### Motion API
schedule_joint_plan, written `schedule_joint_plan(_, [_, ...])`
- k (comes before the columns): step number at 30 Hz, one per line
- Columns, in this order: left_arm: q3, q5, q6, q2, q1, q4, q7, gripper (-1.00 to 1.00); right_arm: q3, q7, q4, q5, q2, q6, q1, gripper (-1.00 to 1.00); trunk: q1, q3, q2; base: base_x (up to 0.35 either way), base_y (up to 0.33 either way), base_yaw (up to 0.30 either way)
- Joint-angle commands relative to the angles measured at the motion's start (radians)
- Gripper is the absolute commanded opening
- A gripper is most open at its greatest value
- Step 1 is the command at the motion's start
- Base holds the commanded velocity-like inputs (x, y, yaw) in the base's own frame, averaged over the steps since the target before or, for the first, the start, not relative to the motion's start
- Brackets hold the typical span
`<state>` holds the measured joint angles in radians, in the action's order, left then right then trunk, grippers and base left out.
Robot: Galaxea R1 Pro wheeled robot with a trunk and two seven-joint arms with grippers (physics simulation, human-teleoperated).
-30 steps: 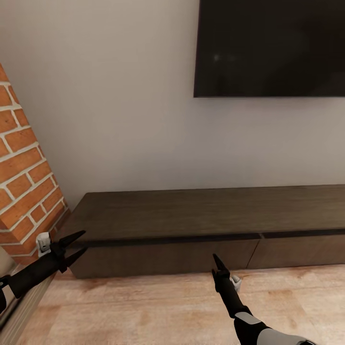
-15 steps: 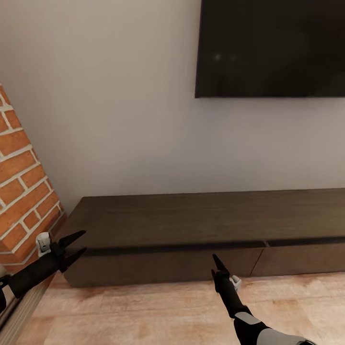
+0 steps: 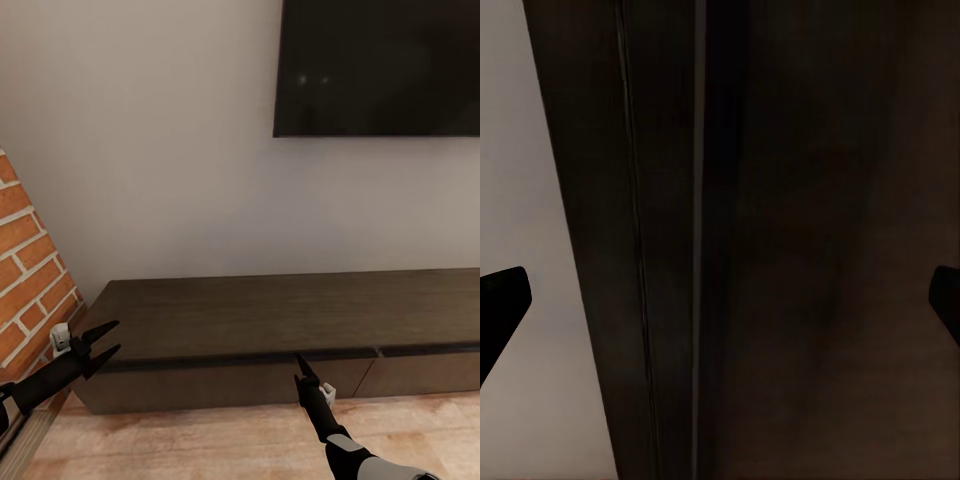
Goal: Place each of the two pumpkins and all three candles from the living room inside a cabinet in the living room (use any cabinet), then make sure every cabinet is closed, and position the cauldron so it is next to a table in the living room.
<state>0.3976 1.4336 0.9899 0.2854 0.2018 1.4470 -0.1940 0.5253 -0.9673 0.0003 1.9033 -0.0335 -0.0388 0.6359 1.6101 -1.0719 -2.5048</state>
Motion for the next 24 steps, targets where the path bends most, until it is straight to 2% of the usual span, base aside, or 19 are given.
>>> schedule_joint_plan(1, [0.001, -0.009, 0.004, 0.000, 0.001, 0.000, -0.009, 1.00, 0.007, -0.004, 0.001, 0.010, 0.000, -0.004, 0.001, 1.00, 0.000, -0.001, 0.000, 0.015, 0.000, 0.000])
schedule_joint_plan(12, [0.001, -0.009, 0.003, 0.000, 0.001, -0.002, -0.009, 1.00, 0.007, -0.004, 0.001, 0.010, 0.000, -0.004, 0.001, 1.00, 0.000, -0.001, 0.000, 0.069, 0.000, 0.000])
schedule_joint_plan(24, [0.001, -0.009, 0.003, 0.000, 0.001, -0.002, -0.009, 1.00, 0.007, -0.004, 0.001, 0.010, 0.000, -0.004, 0.001, 1.00, 0.000, -0.001, 0.000, 0.007, 0.000, 0.000])
